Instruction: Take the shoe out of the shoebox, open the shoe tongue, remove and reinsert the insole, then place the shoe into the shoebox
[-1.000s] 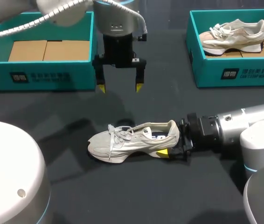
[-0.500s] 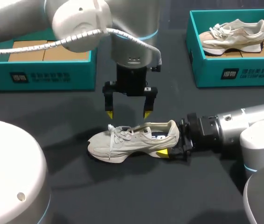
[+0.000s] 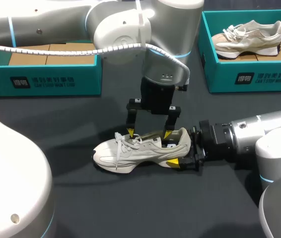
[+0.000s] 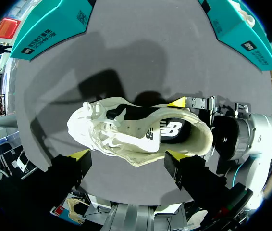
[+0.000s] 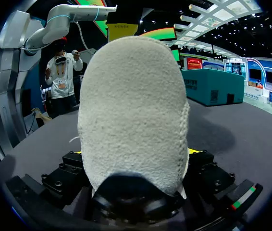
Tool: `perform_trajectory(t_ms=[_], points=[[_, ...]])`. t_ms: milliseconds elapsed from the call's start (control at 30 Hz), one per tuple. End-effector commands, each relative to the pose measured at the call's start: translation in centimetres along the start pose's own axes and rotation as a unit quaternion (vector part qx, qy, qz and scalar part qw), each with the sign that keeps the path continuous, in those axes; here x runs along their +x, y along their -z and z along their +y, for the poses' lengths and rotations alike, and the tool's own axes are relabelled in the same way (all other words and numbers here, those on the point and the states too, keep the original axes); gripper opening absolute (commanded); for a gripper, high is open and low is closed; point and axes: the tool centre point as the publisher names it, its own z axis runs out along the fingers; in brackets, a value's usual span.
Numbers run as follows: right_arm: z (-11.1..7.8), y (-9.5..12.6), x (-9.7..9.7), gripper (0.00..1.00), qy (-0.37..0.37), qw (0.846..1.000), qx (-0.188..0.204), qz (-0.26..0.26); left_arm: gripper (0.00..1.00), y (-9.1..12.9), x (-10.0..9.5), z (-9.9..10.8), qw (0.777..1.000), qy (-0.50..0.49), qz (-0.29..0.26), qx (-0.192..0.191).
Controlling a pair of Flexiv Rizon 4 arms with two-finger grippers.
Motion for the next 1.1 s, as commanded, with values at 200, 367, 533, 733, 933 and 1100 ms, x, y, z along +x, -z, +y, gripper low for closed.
perform_trajectory(t_ms=[200, 367, 533, 733, 933, 1100], points=[[-0.3, -0.2, 0.2, 0.0, 0.0, 1.0, 0.001, -0.001, 1.0, -2.3, 2.5, -0.8, 0.999, 0.012, -0.047, -0.003], [-0.3, -0.2, 0.2, 0.0, 0.0, 1.0, 0.001, -0.001, 1.0, -3.3, 2.7, -1.3, 0.998, 0.021, -0.06, -0.006], [-0.3, -0.2, 0.2, 0.0, 0.0, 1.0, 0.001, -0.001, 1.0, -3.8, 2.8, -2.0, 0.997, 0.029, -0.07, -0.01], [-0.3, -0.2, 0.2, 0.0, 0.0, 1.0, 0.001, -0.001, 1.0, -4.4, 2.7, -2.2, 0.995, 0.028, -0.096, -0.021], [-0.3, -0.2, 0.2, 0.0, 0.0, 1.0, 0.001, -0.001, 1.0, -5.0, 2.2, -1.7, 0.992, 0.024, -0.124, -0.026], [-0.3, -0.2, 0.2, 0.0, 0.0, 1.0, 0.001, -0.001, 1.0, -5.4, 1.2, -1.5, 0.99, 0.025, -0.135, -0.033]])
